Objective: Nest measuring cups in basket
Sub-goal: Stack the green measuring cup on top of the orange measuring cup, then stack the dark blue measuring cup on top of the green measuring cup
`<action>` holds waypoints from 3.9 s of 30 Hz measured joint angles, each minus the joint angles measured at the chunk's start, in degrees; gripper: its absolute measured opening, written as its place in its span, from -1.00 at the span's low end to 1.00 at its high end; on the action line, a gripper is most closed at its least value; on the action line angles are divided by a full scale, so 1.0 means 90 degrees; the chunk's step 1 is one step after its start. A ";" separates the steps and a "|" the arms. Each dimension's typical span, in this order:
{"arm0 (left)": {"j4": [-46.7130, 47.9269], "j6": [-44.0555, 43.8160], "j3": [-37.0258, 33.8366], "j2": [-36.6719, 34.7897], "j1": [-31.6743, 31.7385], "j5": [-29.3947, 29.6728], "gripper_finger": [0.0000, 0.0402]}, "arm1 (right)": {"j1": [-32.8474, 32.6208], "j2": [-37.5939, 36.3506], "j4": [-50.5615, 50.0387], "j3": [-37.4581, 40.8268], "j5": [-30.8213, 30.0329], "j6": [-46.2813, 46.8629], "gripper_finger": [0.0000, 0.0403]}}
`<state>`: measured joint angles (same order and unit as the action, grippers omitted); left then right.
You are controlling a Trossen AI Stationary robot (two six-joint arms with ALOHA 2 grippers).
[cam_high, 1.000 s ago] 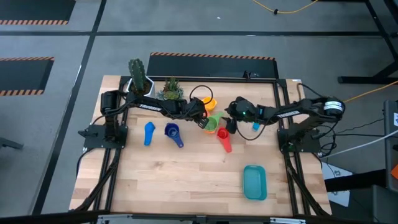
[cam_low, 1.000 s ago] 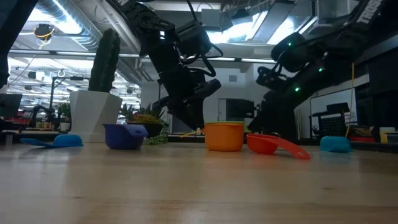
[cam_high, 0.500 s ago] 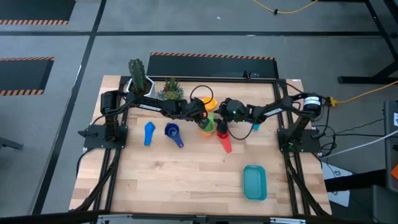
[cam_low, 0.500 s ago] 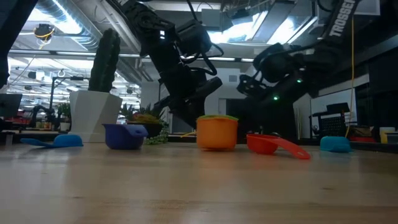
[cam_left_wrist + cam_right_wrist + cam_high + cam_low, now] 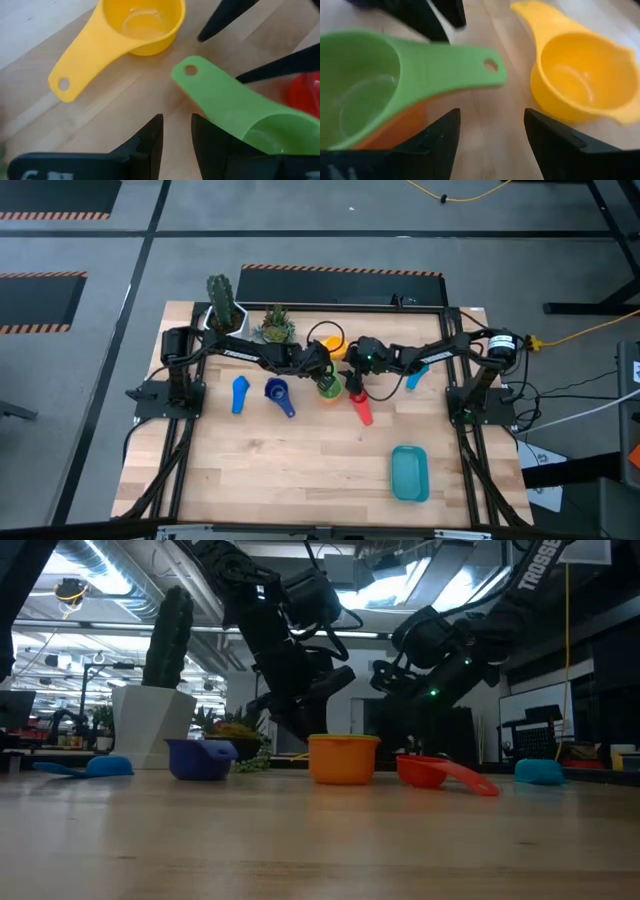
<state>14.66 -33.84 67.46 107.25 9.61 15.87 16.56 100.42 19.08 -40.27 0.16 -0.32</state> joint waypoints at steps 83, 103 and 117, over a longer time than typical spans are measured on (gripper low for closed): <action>0.3923 0.5642 0.0000 -0.0444 -0.0033 -0.1235 -0.81 | -0.1088 -0.2815 -0.2603 0.0010 0.0612 -0.0160 0.12; 0.2516 -0.0569 0.0141 -0.1575 -0.0386 -0.2423 -0.97 | -0.1012 -0.3409 -0.3279 0.0010 -0.0849 -0.0689 0.12; 0.0997 -0.3366 0.0134 -0.1409 -0.0495 -0.0578 -0.94 | -0.1011 -0.3409 -0.3243 0.0011 -0.1018 -0.0675 0.12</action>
<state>23.63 -64.13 68.66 94.56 5.15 10.67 7.46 69.73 -10.10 -40.18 -8.99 -6.39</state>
